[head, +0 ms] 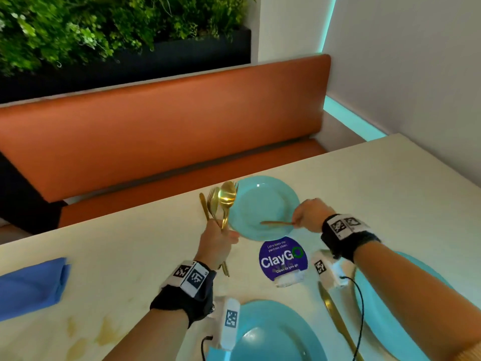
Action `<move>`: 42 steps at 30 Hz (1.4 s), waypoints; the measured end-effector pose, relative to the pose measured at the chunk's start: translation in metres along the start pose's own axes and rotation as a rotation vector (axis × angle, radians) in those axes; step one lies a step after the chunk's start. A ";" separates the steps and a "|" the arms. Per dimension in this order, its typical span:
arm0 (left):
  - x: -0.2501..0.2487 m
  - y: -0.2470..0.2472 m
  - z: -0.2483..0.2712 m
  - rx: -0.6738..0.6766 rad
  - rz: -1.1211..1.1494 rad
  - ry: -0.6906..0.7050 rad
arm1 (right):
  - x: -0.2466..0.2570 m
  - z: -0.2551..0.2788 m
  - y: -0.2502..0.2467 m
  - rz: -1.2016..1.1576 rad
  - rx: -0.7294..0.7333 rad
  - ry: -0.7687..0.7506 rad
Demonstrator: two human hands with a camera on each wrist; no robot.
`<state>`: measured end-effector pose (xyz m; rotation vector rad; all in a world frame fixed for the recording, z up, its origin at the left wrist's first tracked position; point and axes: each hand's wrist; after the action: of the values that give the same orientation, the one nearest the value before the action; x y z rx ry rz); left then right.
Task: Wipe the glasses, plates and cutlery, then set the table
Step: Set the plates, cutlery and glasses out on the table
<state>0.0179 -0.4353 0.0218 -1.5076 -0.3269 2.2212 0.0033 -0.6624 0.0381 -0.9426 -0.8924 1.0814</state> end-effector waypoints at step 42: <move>0.014 0.004 -0.047 -0.039 0.299 -0.183 | -0.010 -0.133 -0.014 -0.294 -0.318 0.347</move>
<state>0.0555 -0.4346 -0.0094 -1.4553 -0.2115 2.6091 0.1281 -0.6984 0.0045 -1.1759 -0.8912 0.5113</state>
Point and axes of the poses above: each hand's wrist, its own z-axis away from the middle knuckle, its own y-axis out of the palm, x = y × z, and after that the axes turned 8 degrees about -x, right-handed
